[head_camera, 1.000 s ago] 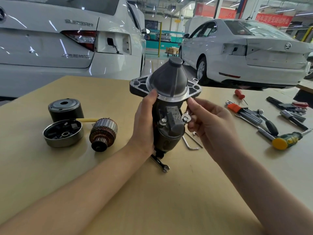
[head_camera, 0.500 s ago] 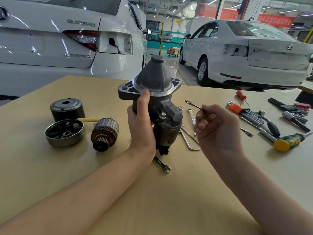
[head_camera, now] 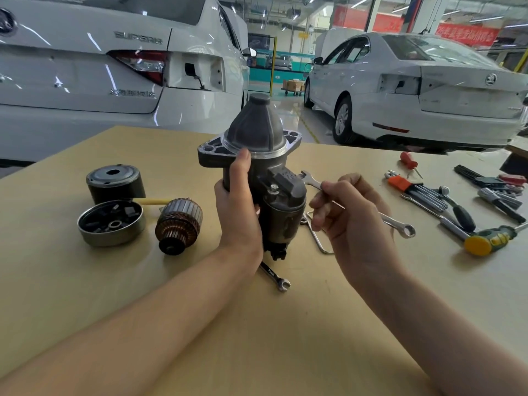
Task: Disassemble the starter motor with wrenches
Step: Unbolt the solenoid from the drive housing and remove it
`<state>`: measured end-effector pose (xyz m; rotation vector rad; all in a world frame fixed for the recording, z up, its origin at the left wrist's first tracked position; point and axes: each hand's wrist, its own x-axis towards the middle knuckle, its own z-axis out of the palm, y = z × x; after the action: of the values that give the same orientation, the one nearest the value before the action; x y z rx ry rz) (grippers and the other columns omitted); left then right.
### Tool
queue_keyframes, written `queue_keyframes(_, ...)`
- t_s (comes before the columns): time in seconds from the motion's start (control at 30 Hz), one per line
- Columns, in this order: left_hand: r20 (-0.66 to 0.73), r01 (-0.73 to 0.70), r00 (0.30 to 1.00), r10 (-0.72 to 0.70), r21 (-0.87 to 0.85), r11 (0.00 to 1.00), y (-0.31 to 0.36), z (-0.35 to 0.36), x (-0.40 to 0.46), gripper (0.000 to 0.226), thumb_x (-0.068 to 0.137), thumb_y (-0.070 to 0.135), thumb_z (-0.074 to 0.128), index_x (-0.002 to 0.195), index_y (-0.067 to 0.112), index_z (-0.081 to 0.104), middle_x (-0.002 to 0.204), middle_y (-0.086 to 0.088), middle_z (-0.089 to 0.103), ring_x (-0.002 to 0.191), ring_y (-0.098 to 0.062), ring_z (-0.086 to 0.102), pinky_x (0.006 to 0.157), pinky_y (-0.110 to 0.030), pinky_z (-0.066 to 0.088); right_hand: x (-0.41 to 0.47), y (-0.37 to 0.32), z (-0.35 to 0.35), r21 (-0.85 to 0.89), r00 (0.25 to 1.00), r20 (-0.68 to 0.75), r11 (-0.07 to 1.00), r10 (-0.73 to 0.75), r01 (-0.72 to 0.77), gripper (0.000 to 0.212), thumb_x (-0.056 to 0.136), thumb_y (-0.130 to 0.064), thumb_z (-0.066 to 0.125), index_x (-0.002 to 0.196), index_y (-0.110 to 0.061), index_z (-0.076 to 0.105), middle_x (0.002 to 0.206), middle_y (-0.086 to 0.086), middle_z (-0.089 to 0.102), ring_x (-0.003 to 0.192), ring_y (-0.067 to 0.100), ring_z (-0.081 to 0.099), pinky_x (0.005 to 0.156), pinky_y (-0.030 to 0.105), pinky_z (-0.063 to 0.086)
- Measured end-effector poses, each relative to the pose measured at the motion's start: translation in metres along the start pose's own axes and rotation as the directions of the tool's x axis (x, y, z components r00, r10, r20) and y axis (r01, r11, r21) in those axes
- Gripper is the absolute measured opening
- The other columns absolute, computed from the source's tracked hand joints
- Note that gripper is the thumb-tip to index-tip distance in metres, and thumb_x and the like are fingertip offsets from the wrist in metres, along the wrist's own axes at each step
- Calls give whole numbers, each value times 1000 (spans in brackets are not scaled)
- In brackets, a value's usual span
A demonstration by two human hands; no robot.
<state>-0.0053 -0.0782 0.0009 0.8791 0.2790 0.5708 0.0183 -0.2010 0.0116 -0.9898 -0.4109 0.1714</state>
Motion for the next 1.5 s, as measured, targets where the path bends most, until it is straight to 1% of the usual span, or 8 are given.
queue_keyframes(0.33,20,-13,1000,12,48,999,-1,0,-1,103,51,69,64,131,6,51,128,-21,61,119,-36,59,104,-57,45,3,-4,-1,10,993,-45,994,105,-105,31,86,4,52,60,-13,49,51,8,58,33,11,44,38,17,39)
queue_keyframes(0.43,29,-10,1000,9,40,999,1,0,0,103,50,68,65,132,6,51,131,-23,57,122,-38,56,106,-57,43,8,-8,-2,108,979,-93,979,181,-171,16,79,-1,64,77,-10,52,53,7,61,35,5,51,36,13,42)
queue_keyframes(0.5,55,-10,998,7,58,998,1,0,-1,102,51,67,65,132,7,52,130,-22,58,121,-36,58,105,-56,44,9,-11,-4,126,980,-106,980,170,-156,27,73,-5,69,94,-6,53,58,9,65,42,7,59,40,14,47)
queue_keyframes(0.77,204,-75,978,37,183,980,-1,2,-5,94,56,68,61,128,8,54,125,-21,61,116,-33,61,102,-57,46,1,-16,-2,-270,996,-72,962,-55,34,24,77,-22,69,93,-4,67,59,-1,59,47,9,53,45,19,46)
queue_keyframes(0.9,198,-59,980,24,172,983,0,3,-6,96,55,69,61,128,6,54,127,-25,58,117,-38,59,102,-60,45,4,-18,-4,-129,994,-89,989,56,-68,9,81,-15,68,82,-7,64,56,-1,56,44,6,48,41,14,41)
queue_keyframes(1.03,180,-6,983,-19,136,991,0,3,-6,98,53,66,64,129,6,53,129,-27,56,119,-43,57,100,-63,45,9,-21,-8,117,980,-168,990,103,-84,21,92,-14,56,71,-13,52,52,-4,49,40,4,42,38,13,35)
queue_keyframes(1.3,37,5,999,-7,43,999,-3,-3,1,99,52,68,66,131,10,53,124,-18,64,115,-32,63,102,-54,47,5,-12,-5,61,984,-161,996,80,-71,24,85,-3,49,63,-12,45,45,2,48,32,9,36,33,17,31)
queue_keyframes(1.5,-55,38,998,-40,-44,998,-1,-4,8,104,47,69,66,133,12,52,123,-12,67,116,-30,62,103,-53,46,5,-6,-1,94,996,20,992,85,-87,17,79,-10,59,72,-14,44,54,8,60,36,10,49,38,17,41)
